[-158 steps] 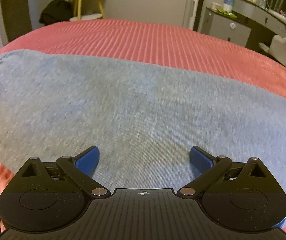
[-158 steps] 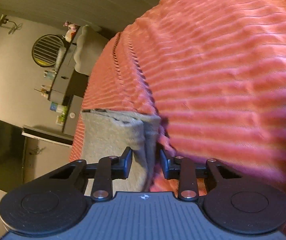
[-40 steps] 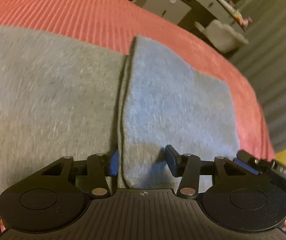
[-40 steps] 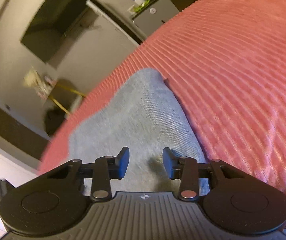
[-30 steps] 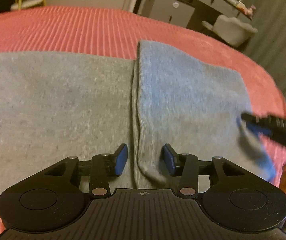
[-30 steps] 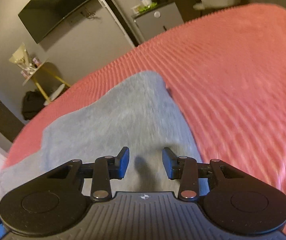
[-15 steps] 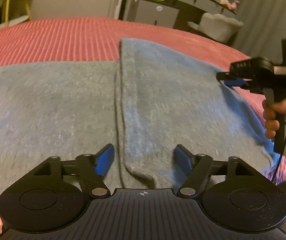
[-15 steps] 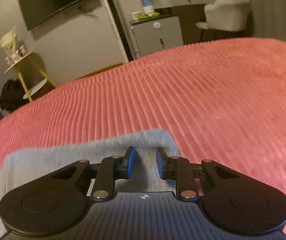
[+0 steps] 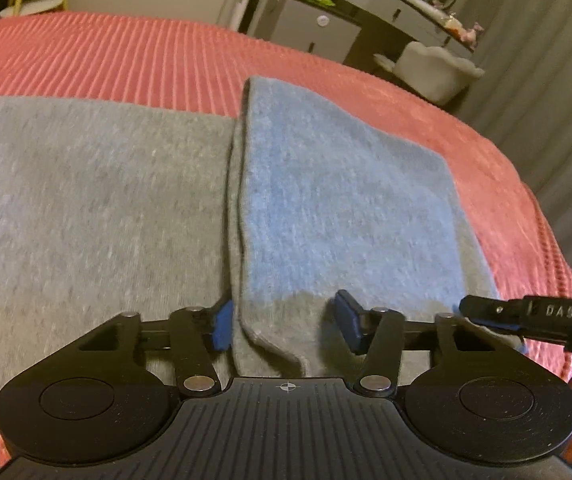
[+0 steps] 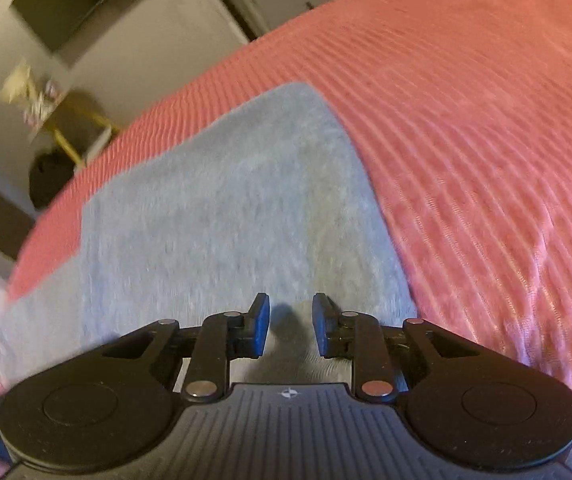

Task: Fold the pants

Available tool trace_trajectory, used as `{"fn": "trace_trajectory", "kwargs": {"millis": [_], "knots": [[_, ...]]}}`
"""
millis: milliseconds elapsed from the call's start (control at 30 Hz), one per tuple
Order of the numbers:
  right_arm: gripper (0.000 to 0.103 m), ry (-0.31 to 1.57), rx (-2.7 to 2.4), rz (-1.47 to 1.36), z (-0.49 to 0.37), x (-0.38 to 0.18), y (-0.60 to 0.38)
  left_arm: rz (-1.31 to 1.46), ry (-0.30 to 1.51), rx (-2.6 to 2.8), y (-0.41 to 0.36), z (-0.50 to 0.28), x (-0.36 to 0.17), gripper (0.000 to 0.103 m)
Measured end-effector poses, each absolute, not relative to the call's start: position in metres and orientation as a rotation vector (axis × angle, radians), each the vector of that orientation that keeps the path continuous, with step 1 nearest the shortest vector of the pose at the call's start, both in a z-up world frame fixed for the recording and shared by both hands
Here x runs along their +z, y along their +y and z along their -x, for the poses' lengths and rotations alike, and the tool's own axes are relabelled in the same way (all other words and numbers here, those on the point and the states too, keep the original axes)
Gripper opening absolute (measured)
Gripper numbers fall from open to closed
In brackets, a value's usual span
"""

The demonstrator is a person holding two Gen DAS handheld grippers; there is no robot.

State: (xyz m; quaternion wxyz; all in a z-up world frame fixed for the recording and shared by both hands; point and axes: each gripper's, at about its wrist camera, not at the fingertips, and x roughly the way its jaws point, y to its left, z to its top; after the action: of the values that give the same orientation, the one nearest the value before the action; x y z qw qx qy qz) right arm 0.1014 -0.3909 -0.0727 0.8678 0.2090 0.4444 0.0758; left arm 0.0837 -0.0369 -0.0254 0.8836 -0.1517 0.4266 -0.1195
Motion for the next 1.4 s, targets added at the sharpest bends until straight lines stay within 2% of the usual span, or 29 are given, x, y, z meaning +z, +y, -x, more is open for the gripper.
{"fn": "trace_trajectory", "kwargs": {"millis": [167,233,367,400,433,600,667,733,867,933,1033,1233,1333,1400], "knots": [[0.039,0.901,0.170,-0.358,-0.103,-0.074,-0.375,0.377,0.899,-0.220,-0.027,-0.081,-0.025,0.032],[0.051,0.882,0.183,-0.372,-0.101,-0.075,-0.375,0.392,0.892,-0.222,-0.025,-0.081,-0.023,0.025],[0.072,0.869,0.236,-0.390,-0.100,-0.071,-0.371,0.393,0.883,-0.222,-0.024,-0.077,-0.021,0.020],[0.080,0.861,0.249,-0.384,-0.099,-0.070,-0.369,0.398,0.876,-0.227,-0.023,-0.076,-0.020,0.018],[0.081,0.860,0.257,-0.362,-0.098,-0.069,-0.365,0.413,0.864,-0.235,-0.021,-0.073,-0.018,0.017],[0.084,0.877,0.284,-0.256,-0.098,-0.068,-0.349,0.498,0.719,-0.310,-0.013,-0.055,0.001,0.018],[0.085,0.876,0.284,-0.252,-0.101,-0.069,-0.347,0.486,0.722,-0.272,-0.013,-0.055,0.000,0.023],[0.085,0.875,0.271,-0.268,-0.104,-0.072,-0.348,0.472,0.761,-0.208,-0.010,-0.061,-0.007,0.033],[0.085,0.866,0.256,-0.266,-0.106,-0.074,-0.347,0.479,0.809,-0.164,-0.006,-0.076,-0.017,0.035],[0.085,0.863,0.253,-0.249,-0.106,-0.075,-0.344,0.460,0.814,-0.163,-0.010,-0.081,-0.020,0.045],[0.085,0.857,0.245,-0.226,-0.107,-0.077,-0.341,0.421,0.823,-0.175,-0.018,-0.090,-0.023,0.051],[0.077,0.837,0.229,-0.201,-0.111,-0.081,-0.336,0.461,0.805,-0.181,-0.017,-0.104,-0.028,0.052],[0.073,0.824,0.219,-0.196,-0.113,-0.082,-0.334,0.524,0.789,-0.209,-0.012,-0.108,-0.033,0.049],[0.073,0.818,0.219,-0.199,-0.114,-0.082,-0.334,0.564,0.787,-0.230,-0.010,-0.111,-0.036,0.042]]}}
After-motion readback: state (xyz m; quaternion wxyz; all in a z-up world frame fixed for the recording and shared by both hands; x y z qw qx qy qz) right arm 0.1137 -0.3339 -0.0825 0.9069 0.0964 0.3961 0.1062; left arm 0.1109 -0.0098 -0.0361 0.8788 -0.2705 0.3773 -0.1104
